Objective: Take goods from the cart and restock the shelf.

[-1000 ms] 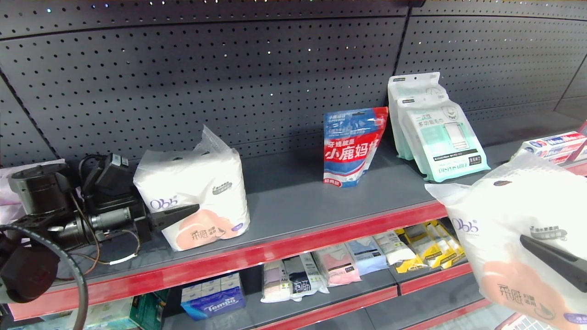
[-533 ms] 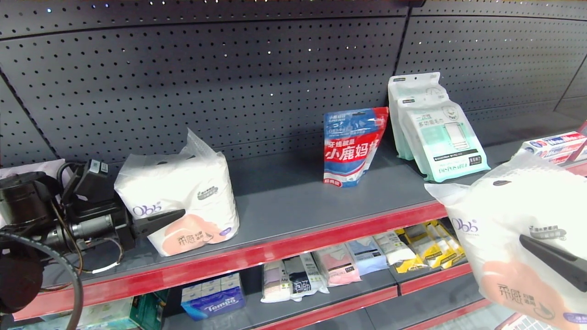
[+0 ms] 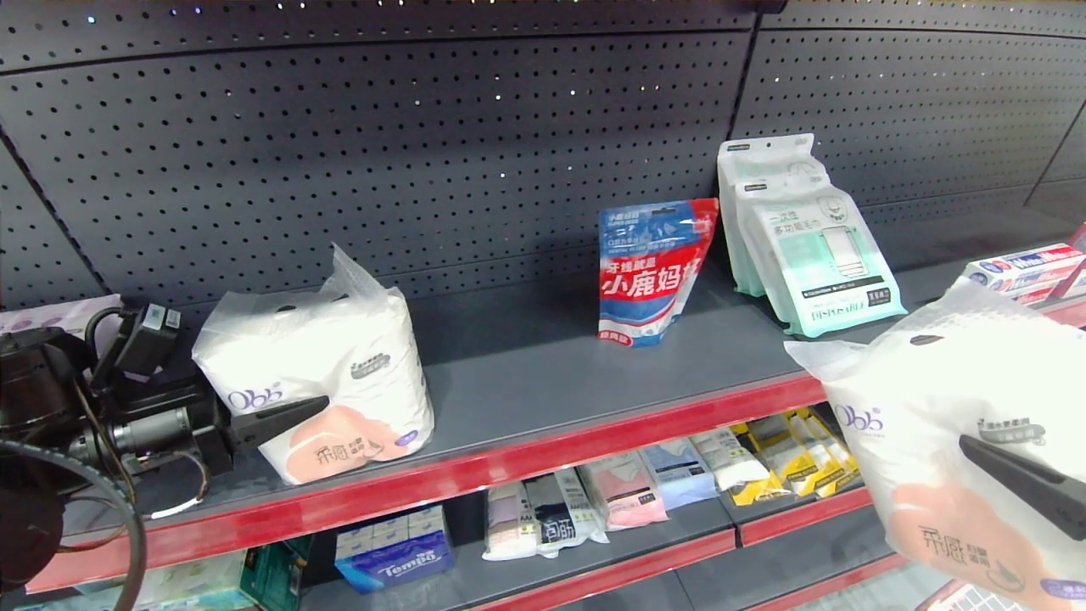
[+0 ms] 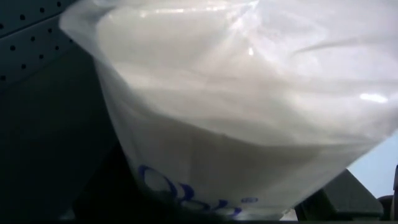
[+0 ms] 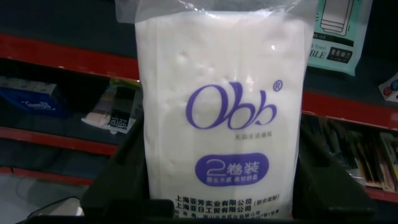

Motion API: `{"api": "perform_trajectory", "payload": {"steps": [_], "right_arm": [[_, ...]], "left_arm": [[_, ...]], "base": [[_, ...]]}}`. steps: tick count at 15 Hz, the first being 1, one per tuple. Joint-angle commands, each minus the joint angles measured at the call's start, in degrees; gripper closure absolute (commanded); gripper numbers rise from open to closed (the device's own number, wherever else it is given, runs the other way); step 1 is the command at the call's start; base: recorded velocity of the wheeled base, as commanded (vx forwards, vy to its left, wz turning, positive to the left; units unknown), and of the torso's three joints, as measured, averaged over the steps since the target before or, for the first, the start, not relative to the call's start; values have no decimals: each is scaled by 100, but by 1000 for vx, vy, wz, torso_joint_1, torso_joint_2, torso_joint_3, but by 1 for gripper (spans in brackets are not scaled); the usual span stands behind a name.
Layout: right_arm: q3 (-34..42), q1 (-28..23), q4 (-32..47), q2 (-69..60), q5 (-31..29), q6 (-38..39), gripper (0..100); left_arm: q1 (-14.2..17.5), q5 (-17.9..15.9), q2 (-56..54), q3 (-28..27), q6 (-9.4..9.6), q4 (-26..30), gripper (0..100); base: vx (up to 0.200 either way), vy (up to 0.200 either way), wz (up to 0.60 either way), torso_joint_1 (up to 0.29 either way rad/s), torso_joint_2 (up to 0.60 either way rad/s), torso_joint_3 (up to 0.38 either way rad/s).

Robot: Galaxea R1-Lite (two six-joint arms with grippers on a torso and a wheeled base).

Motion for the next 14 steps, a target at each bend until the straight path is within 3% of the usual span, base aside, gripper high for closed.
{"api": "perform_trajectory", "payload": {"steps": [1,5,14], "right_arm": [[-2,1,-1,16,1,-1,100],[-38,1,-1,69,1,-1,100],[-55,1,-1,104,1,-1,100]], "left_arm": [[72,-2,9,15,6,7,100],[72,-231,-8,24,15,-37,100],[169,-248,44,138,68,-248,100]], "base": [[0,0,0,0,0,0],[0,0,0,0,0,0],[0,0,0,0,0,0]]}}
